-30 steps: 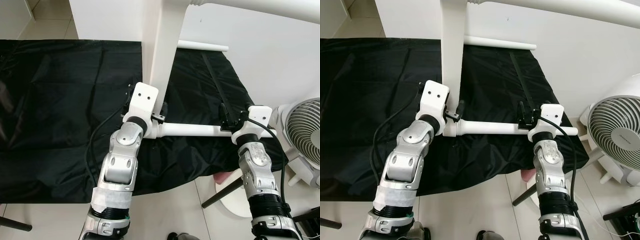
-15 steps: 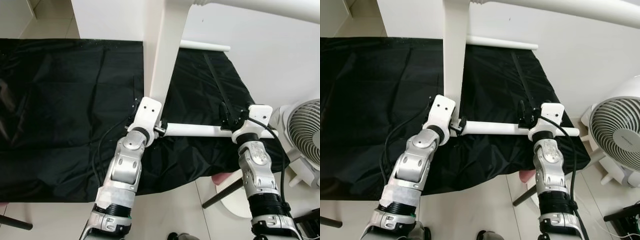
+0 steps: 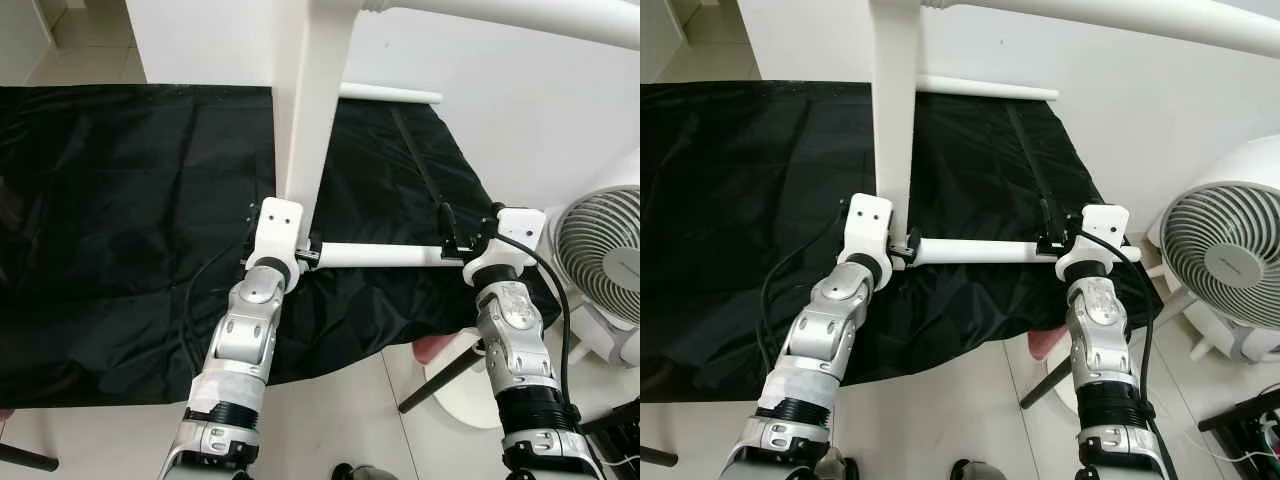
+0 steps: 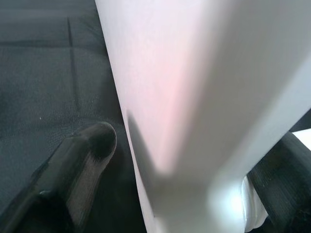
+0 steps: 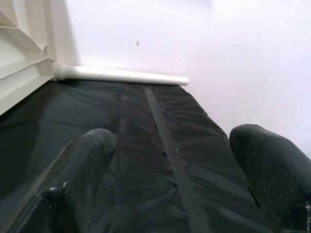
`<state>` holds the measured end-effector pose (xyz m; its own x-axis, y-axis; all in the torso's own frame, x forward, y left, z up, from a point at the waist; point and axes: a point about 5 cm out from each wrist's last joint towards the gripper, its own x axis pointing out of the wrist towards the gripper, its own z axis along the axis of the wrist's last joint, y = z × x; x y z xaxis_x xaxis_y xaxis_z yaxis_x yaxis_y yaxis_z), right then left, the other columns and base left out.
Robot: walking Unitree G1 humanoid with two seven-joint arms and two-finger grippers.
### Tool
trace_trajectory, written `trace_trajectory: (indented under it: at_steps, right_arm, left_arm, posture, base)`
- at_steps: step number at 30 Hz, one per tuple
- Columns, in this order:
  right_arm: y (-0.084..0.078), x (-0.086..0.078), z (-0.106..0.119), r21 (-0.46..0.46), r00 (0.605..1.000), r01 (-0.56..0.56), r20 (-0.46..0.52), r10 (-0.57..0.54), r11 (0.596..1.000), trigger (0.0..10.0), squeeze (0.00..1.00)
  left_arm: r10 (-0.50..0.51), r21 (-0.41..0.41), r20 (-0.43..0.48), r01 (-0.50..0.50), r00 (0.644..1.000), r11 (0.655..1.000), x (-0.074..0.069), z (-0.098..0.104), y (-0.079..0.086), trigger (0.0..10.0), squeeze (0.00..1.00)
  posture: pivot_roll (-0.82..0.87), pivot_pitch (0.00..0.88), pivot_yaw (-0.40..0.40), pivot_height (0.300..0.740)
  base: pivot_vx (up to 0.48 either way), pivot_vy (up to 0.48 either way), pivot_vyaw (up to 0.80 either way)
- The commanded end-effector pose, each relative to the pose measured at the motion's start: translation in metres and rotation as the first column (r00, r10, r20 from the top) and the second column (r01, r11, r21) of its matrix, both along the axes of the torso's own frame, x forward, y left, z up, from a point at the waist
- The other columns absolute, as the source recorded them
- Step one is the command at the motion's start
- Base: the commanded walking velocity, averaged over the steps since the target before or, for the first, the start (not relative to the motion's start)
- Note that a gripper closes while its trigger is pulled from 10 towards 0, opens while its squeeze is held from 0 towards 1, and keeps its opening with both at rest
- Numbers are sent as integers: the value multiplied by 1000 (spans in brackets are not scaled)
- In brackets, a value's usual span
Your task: Building children table
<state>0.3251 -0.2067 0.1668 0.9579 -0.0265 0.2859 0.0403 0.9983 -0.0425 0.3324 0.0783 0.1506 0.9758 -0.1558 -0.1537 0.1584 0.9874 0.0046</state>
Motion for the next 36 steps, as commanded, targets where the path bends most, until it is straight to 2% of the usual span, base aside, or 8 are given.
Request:
trace_trajectory:
  at_steps: [1, 9, 13, 25, 29, 30, 34, 36]
  right_arm:
    - [-2, -1, -2, 13, 1000, 13, -9, -13, 1000, 10000, 0]
    - [0, -1, -2, 14, 1000, 10, -10, -10, 1000, 10000, 0]
    - [0, -1, -3, 13, 1000, 9, -12, -9, 1000, 10000, 0]
    - [1, 0, -3, 13, 1000, 4, -14, -4, 1000, 10000, 0]
    - [2, 0, -3, 13, 1000, 2, -14, -2, 1000, 10000, 0]
    - [2, 0, -3, 15, 1000, 4, -13, -4, 1000, 10000, 0]
    - [2, -1, -3, 15, 1000, 6, -14, -6, 1000, 10000, 0]
    - [3, -1, -3, 18, 1000, 7, -14, -7, 1000, 10000, 0]
  left_arm:
    - [169, -163, 151, -144, 974, 976, 17, 97, -68, 10000, 0]
    - [124, -186, 225, -82, 967, 979, 14, 106, -78, 10000, 0]
    - [55, -259, 303, 27, 951, 966, 11, 120, -82, 10000, 0]
    - [31, -265, 420, 90, 907, 960, 11, 140, -84, 10000, 0]
    - [44, -245, 439, 73, 897, 967, 13, 145, -85, 10000, 0]
    - [91, -229, 431, 12, 898, 973, 17, 146, -83, 10000, 0]
    - [136, -221, 420, -44, 897, 974, 20, 146, -80, 10000, 0]
    - [187, -209, 410, -107, 893, 972, 22, 143, -75, 10000, 0]
  posture:
    - [70, 132, -55, 740]
    - [70, 133, -51, 740]
    - [70, 133, -51, 740]
    - [69, 133, -53, 740]
    - [69, 133, -52, 740]
    - [64, 131, -48, 740]
    - [64, 131, -47, 740]
    - [64, 130, -43, 740]
  base:
    - [0, 0, 0]
    - [0, 0, 0]
    - [0, 0, 0]
    - [0, 0, 0]
    - [0, 0, 0]
    - [0, 0, 0]
    - [0, 0, 0]
    - [0, 0, 0]
